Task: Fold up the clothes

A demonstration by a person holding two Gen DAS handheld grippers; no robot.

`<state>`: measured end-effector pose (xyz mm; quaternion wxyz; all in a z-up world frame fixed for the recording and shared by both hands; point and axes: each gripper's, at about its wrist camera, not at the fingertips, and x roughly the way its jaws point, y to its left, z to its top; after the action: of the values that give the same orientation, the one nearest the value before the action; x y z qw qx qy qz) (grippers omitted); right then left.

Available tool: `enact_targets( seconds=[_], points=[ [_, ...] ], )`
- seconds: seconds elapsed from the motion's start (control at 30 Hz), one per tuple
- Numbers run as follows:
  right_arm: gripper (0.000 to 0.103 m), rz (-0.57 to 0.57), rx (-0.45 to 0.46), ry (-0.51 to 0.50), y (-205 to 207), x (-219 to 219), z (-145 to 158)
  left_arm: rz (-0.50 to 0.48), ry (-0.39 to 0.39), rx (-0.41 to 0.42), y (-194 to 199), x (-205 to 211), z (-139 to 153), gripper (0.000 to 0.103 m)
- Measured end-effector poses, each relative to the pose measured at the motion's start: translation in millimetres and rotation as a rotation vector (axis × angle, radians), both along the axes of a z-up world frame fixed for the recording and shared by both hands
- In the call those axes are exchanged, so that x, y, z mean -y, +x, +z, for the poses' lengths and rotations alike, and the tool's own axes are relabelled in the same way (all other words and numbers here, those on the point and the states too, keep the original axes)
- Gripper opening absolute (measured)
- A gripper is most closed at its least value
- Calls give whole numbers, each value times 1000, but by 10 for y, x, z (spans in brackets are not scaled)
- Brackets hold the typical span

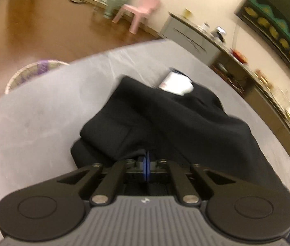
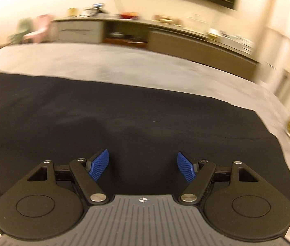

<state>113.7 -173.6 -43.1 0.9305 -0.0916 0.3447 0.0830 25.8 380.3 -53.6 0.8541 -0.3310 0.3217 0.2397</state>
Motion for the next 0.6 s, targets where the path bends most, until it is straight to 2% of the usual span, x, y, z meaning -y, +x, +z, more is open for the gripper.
enact_targets(
  seconds=[0.03,0.13,0.17,0.23,0.3,0.4,0.47,0.53,0.6],
  points=[
    [75,-22,-1,5,5,54,-1,14,-47,46,-106,20,47,1],
    [73,-43,-5,-30,-76,58,30,92,-172,133,-612,88,125,12],
    [73,-28,24,-58,-147,-34,83,103,-181,146,-774,91,128,14],
    [73,79,129,-73,-424,-403,284,134,-183,186,-1061,53,84,15],
    [74,190,230,-83,-695,-783,481,158,-227,204,-1179,-64,-26,15],
    [74,474,302,-57,-1035,-1762,607,162,-282,211,-1169,-188,-175,14],
    [75,664,339,-90,-1223,-2495,597,142,-291,203,-1071,-212,-228,14],
    [75,817,359,-128,-1378,-3216,532,129,-276,189,-1006,-202,-252,14],
    [75,940,359,-192,-1467,-3839,392,139,-302,180,-980,-239,-322,11]
  ],
)
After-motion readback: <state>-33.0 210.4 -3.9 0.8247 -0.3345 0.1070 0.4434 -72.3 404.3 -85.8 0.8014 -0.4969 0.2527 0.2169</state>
